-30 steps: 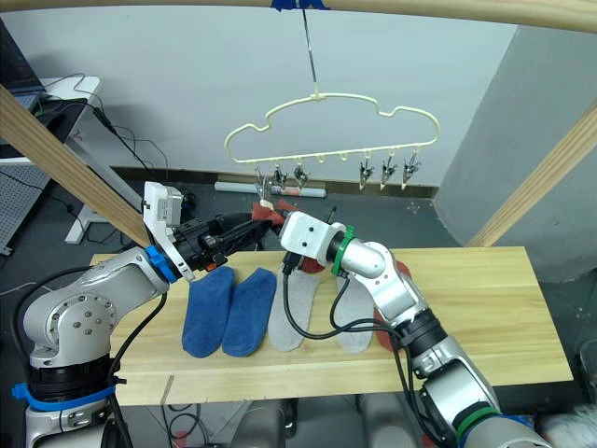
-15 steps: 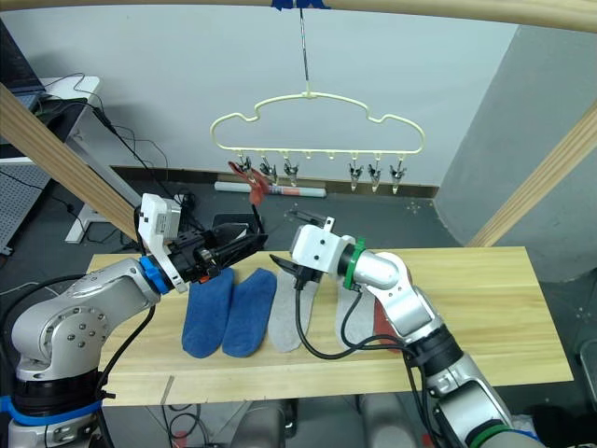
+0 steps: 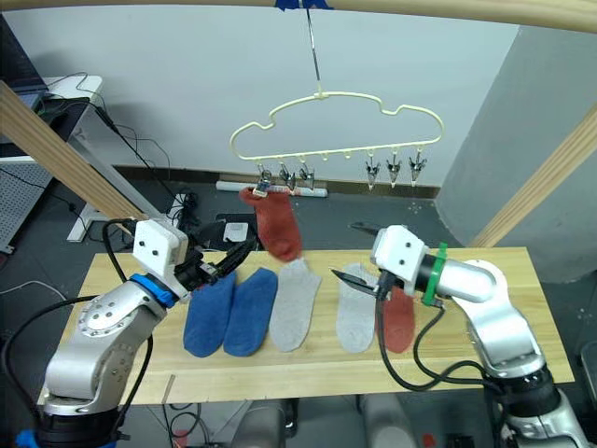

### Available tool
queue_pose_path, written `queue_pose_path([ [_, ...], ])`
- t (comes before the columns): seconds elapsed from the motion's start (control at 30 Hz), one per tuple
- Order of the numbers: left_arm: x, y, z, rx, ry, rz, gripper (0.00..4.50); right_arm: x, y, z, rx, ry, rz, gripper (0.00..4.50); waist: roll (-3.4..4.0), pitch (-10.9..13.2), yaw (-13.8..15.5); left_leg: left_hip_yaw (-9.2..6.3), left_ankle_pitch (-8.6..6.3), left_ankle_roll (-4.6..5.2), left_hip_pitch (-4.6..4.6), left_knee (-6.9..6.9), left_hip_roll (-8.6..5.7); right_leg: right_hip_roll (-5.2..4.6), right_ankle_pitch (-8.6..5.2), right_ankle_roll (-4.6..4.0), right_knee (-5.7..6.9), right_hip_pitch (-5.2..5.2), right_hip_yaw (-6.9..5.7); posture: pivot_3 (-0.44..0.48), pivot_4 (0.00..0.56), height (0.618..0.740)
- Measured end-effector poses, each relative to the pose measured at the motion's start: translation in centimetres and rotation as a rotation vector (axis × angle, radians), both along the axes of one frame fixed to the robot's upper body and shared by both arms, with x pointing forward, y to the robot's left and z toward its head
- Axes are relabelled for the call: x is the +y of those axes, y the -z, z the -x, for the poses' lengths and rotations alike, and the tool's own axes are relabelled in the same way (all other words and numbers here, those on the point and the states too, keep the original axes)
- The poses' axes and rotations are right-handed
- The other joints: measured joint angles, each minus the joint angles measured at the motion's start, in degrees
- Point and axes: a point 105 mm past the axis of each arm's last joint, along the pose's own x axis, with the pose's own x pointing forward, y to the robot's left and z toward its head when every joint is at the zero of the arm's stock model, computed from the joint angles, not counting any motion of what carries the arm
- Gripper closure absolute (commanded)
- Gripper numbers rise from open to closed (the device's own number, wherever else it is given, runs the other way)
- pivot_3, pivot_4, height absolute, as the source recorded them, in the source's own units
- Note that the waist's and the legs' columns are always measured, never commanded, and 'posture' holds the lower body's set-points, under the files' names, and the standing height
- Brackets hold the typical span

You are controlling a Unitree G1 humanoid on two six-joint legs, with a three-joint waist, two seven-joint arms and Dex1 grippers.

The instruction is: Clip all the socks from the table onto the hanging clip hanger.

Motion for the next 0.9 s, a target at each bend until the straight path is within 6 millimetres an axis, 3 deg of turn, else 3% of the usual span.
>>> queue_pose_path([
  [0.17,-1.4,-0.5,-0.3,-0.073,-0.03,0.03,0.88,-1.0,-1.7,0.5,0.018,0.034,-0.06,0.36,0.0,0.0,-0.2,0.09,0.0,0.0,-0.02,0.03,-0.04,0.07,0.0,0.01,0.01,0.0,-0.03,-0.166,0.294,0.74],
  [0.33,-2.0,-0.8,-0.9,-0.111,-0.046,0.056,1.99,-1.8,-2.2,0.5,0.035,0.074,-0.078,0.33,-0.01,0.0,-0.2,0.21,0.0,0.0,-0.02,0.05,-0.08,0.14,-0.01,0.02,0.0,0.0,-0.02,-0.18,0.302,0.74],
  [0.9,-4.6,-1.2,-3.9,-0.193,-0.09,0.108,1.99,-2.9,-3.1,0.8,0.054,0.124,-0.082,0.33,-0.07,0.1,-0.5,0.19,0.0,0.01,-0.11,0.11,-0.16,0.2,-0.01,0.03,-0.06,0.0,-0.05,-0.231,0.315,0.74],
])
